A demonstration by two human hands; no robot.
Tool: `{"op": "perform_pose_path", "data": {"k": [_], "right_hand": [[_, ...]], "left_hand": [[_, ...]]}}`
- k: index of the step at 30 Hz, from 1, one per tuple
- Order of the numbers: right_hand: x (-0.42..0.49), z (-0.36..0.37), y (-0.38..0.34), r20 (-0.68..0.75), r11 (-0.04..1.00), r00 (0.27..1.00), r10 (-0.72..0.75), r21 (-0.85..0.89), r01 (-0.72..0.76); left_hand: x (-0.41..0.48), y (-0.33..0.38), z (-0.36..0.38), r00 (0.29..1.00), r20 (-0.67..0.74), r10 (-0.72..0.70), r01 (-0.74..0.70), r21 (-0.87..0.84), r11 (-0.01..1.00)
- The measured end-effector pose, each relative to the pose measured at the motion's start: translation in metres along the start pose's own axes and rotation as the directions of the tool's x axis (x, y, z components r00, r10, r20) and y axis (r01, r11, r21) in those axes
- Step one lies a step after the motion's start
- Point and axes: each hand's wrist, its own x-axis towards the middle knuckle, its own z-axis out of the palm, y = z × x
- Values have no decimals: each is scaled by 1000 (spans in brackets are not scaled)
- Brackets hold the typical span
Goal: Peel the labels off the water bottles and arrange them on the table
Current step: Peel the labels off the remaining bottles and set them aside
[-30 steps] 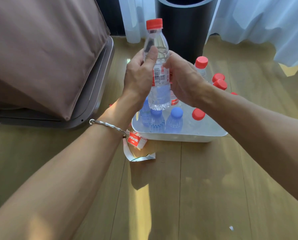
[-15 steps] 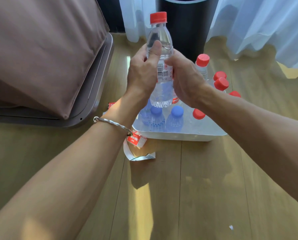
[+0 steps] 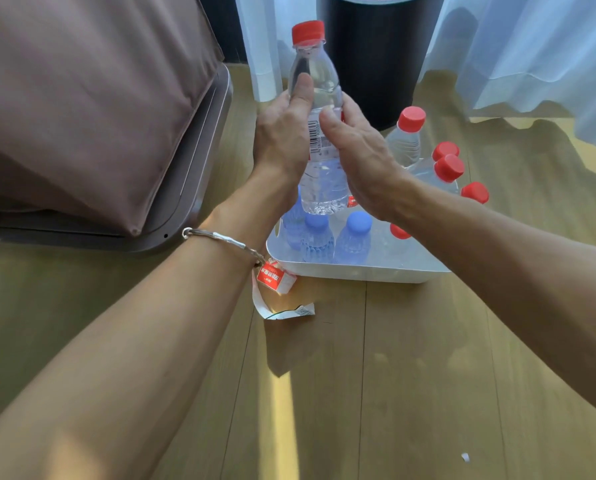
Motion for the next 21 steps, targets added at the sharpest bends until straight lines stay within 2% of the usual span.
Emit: {"op": "perform_pose_path", "data": {"k": [10,21], "right_hand": [[0,0,-9,-18,1000,1000,-1,-1,1],[-1,0,-15,-135,993,989,68,106,-54]], "left_hand": [[-1,-1,1,1000,-4,-19,19,-50,999],[-9,3,12,997,-46,58,-56,44,997]]}}
